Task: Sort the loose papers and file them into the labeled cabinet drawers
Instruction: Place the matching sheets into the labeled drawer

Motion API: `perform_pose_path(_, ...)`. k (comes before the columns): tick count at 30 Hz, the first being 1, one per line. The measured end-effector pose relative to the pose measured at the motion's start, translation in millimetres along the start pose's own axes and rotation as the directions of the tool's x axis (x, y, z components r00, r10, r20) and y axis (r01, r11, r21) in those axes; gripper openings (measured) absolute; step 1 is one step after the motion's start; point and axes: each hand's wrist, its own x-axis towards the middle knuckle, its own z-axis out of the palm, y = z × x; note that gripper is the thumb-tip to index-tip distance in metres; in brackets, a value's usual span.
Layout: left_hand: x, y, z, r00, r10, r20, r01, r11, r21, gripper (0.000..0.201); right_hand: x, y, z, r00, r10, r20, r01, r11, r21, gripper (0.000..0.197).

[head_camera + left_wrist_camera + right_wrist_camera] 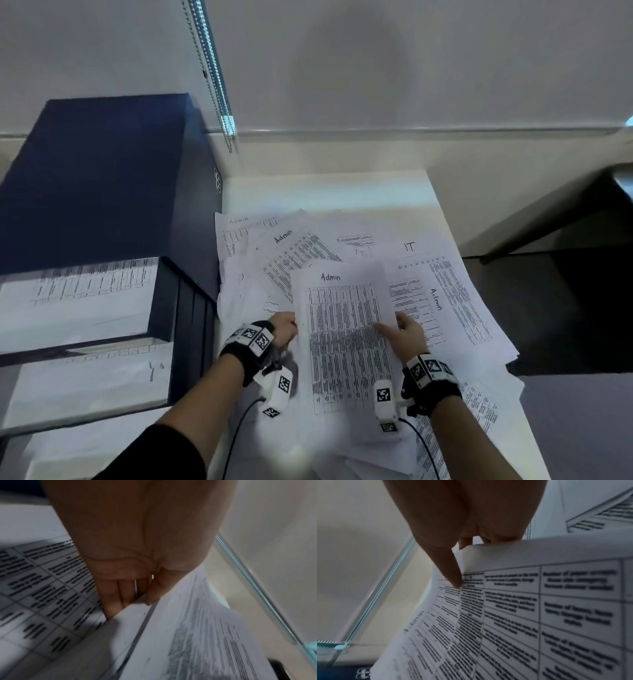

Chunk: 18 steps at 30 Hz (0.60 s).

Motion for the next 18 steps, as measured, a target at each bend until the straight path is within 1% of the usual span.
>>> perform_pose_path(1, 1, 0, -5, 1.0, 0.001, 0.018, -0.002, 1.0, 0.031, 0.033, 2, 3, -3, 1.0, 0.026, -0.011, -0.025, 1.0, 0.009, 0.024)
perform_pose_path(3, 7, -1, -16, 0.999, -0.034, 0.021, 0.033, 0.997, 0.063, 0.035, 6, 7, -6, 0.998, 0.063, -0.009, -0.063, 0.998, 0.002, 0.021)
perform_pose_path(5, 13, 4, -24, 0.999, -0.046, -0.02, 0.048, 0.992, 0.115, 0.042, 9, 9, -6, 0.998, 0.063, 0.01, -0.062, 0.998, -0.032, 0.021)
perform_pose_path(6, 17, 8, -26, 0.996, -0.036, -0.08, 0.05, 0.982, 0.184, 0.042, 9, 9, -5, 0.998, 0.057, 0.015, -0.056, 0.997, -0.052, 0.02)
perform_pose_path(7, 18, 14, -28, 0.982, 0.009, -0.191, 0.045, 0.961, 0.273, 0.039, 10, 9, -3, 0.999, 0.047, 0.016, -0.045, 0.997, -0.07, 0.018)
perform_pose_path(8, 20, 17, -30, 0.94, 0.077, -0.333, 0.04, 0.943, 0.331, 0.036, 11, 8, -1, 0.999, 0.036, 0.01, -0.035, 0.996, -0.08, 0.017)
perform_pose_path(9, 23, 17, -31, 0.873, 0.128, -0.47, 0.032, 0.948, 0.317, 0.034, 11, 8, 1, 1.0, 0.019, -0.002, -0.019, 0.996, -0.083, 0.016)
perform_pose_path(10, 26, 16, -31, 0.801, 0.146, -0.58, 0.014, 0.965, 0.263, 0.035, 11, 8, 2, 1.0, 0.004, -0.024, -0.006, 0.996, -0.083, 0.019)
perform_pose_path(11, 29, 16, -33, 0.744, 0.108, -0.659, 0.014, 0.984, 0.177, 0.04, 11, 8, 0, 0.998, -0.001, -0.057, -0.004, 0.997, -0.079, 0.024)
perform_pose_path(12, 35, 13, -36, 0.711, 0.028, -0.703, 0.023, 0.998, 0.063, 0.05, 11, 8, -3, 0.996, 0.005, -0.091, -0.011, 0.998, -0.065, 0.033)
perform_pose_path(14, 41, 12, -42, 0.683, -0.115, -0.721, 0.04, 0.992, -0.12, 0.073, 11, 13, -16, 0.989, 0.036, -0.145, -0.038, 0.999, -0.011, 0.05)
perform_pose_path(15, 44, 13, -46, 0.669, -0.154, -0.727, 0.035, 0.984, -0.177, 0.081, 11, 17, -25, 0.986, 0.054, -0.156, -0.058, 0.998, -0.019, 0.051)
perform_pose_path(16, 47, 15, -49, 0.664, -0.176, -0.727, 0.026, 0.977, -0.212, 0.088, 11, 23, -33, 0.987, 0.064, -0.148, -0.075, 0.995, -0.064, 0.046)
perform_pose_path(18, 50, 22, -53, 0.682, -0.18, -0.709, 0.018, 0.973, -0.229, 0.104, 13, 37, -45, 0.992, 0.079, -0.098, -0.094, 0.983, -0.157, 0.032)
